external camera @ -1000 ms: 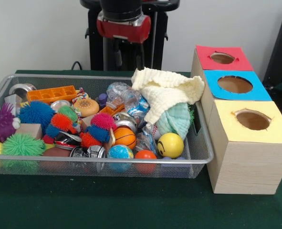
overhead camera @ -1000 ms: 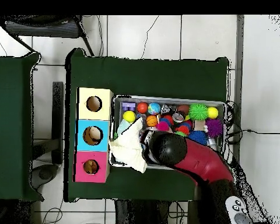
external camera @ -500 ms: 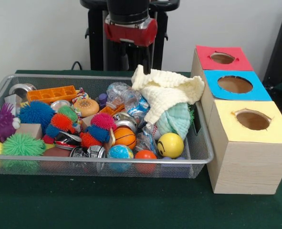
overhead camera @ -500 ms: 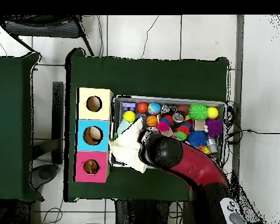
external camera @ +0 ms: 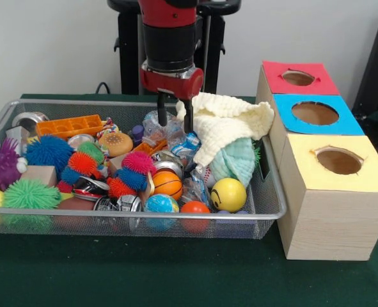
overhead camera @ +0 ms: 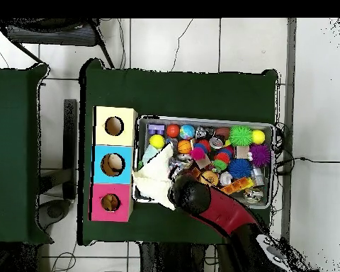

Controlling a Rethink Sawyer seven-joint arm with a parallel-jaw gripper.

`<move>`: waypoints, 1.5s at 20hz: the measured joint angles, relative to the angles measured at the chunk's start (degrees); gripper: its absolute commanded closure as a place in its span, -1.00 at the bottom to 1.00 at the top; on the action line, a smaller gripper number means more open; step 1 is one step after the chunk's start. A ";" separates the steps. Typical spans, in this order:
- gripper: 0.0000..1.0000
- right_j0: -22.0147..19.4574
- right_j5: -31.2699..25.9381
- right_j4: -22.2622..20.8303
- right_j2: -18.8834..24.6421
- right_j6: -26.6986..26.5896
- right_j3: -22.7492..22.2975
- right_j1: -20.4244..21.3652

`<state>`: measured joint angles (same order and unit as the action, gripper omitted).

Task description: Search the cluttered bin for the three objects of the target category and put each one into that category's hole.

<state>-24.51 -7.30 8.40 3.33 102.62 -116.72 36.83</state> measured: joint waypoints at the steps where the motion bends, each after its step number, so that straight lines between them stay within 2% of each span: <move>1: -1.00 -0.09 0.21 1.01 0.30 0.09 -1.56 -0.83; 10: -1.00 1.37 -1.21 4.92 0.65 0.12 -5.59 -0.54; 17: -1.00 2.28 -1.49 6.36 0.89 0.12 -6.59 -0.58; 20: -1.00 1.59 -1.04 6.37 1.50 0.12 -6.58 -1.95; 26: -1.00 -0.84 3.20 6.36 3.30 0.12 -6.28 -7.25; 30: -1.00 -1.31 5.49 5.51 3.36 0.12 -4.60 -10.23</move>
<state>-25.82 -1.81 13.91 6.69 102.74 -121.31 26.61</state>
